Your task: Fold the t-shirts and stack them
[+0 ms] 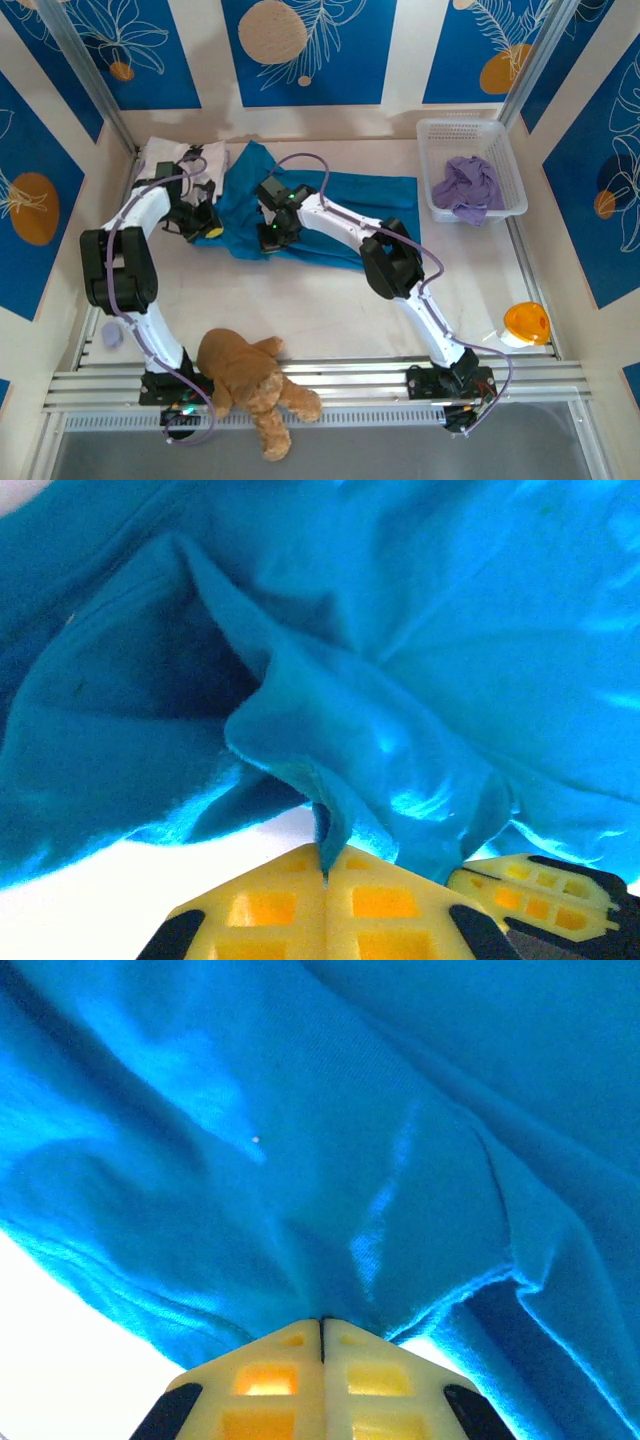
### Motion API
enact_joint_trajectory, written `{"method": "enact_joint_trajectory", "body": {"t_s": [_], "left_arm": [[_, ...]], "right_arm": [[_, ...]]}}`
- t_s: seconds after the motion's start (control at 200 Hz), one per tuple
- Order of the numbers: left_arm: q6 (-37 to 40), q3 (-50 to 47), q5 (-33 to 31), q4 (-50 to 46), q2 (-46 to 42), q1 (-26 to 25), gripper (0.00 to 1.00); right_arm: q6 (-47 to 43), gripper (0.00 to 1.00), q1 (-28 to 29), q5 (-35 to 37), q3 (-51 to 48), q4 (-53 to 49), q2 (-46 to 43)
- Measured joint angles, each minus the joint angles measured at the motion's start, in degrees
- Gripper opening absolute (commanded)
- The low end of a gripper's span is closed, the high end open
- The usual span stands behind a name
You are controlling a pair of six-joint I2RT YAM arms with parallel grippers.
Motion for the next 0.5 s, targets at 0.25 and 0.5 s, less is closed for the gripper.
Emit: {"method": "enact_joint_trajectory", "body": {"t_s": [0.25,0.5], "left_arm": [[-0.1,6.1,0.0,-2.6,3.5,-0.3,0.0],[0.0,2.7,-0.4,-4.1,3.5,-0.7,0.0]], "right_arm": [[0.3,0.0,-2.9,-7.0,5.2,-0.3,0.0],[0.6,0.0,-1.6,-7.9,4.3,-1.7,0.0]]}}
